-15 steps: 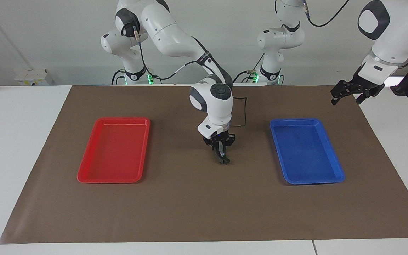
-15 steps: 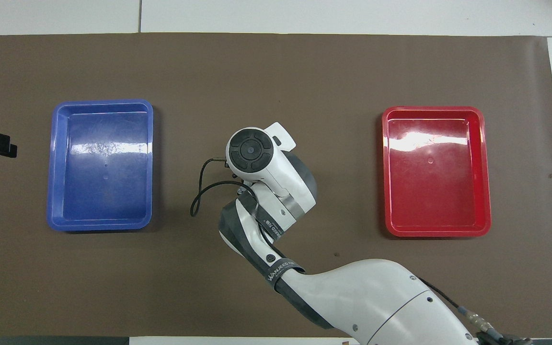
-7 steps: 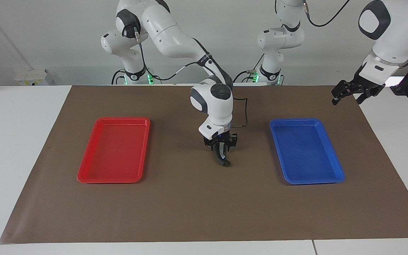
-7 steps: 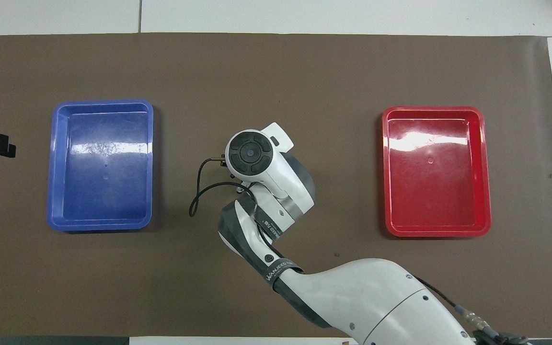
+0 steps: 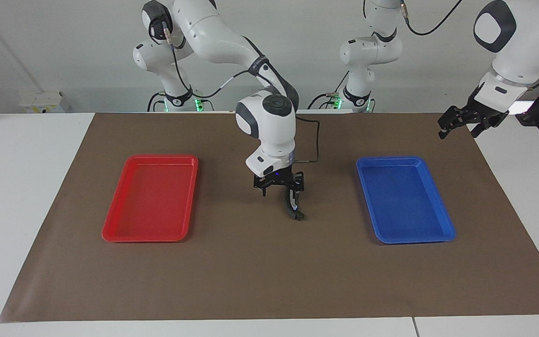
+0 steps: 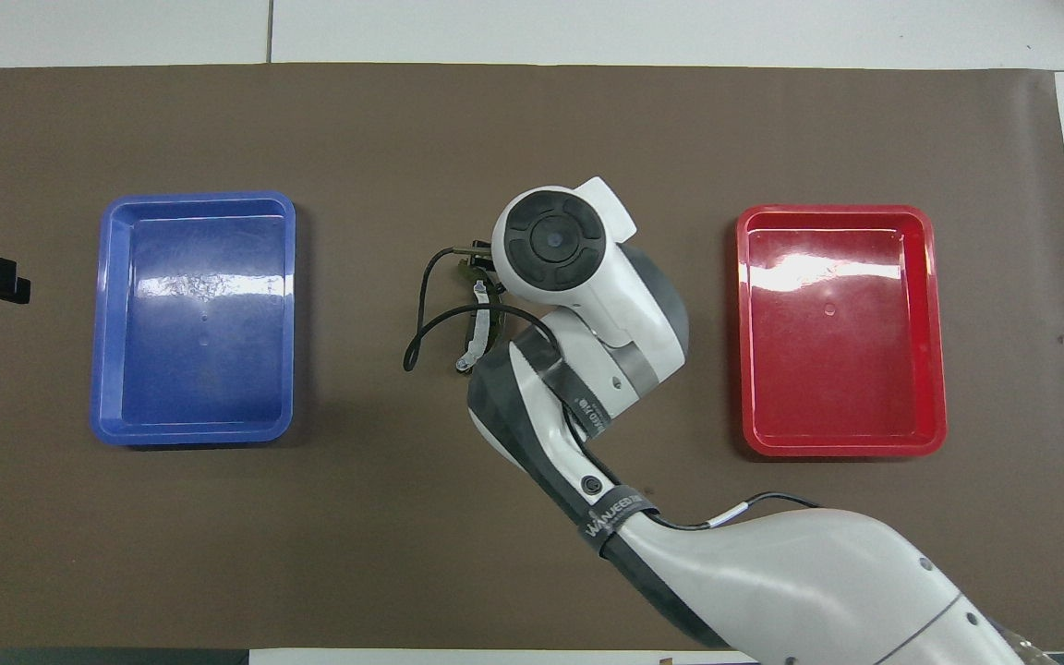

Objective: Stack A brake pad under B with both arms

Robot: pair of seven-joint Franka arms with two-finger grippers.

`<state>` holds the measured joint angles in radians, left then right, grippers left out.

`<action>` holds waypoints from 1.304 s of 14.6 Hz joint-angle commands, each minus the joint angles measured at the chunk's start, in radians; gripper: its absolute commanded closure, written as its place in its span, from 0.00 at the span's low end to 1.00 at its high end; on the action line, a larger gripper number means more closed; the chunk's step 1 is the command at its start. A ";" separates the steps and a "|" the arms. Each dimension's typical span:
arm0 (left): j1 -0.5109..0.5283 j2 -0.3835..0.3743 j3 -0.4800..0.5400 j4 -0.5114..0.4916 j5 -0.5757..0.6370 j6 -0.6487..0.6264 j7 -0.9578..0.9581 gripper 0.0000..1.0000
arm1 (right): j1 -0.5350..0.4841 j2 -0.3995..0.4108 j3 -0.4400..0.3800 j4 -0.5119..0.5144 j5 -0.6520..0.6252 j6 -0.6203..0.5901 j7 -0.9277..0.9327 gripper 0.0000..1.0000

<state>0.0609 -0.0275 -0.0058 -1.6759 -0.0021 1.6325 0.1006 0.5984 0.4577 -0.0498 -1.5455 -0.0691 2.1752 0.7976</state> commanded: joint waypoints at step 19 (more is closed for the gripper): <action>0.005 -0.028 -0.002 -0.030 0.007 0.009 -0.010 0.00 | -0.532 -0.478 0.013 -0.076 0.023 -0.495 -0.636 0.00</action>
<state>0.0609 -0.0275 -0.0055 -1.6759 -0.0021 1.6325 0.1001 0.1101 -0.0123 -0.0487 -1.6270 -0.0744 1.7170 0.2556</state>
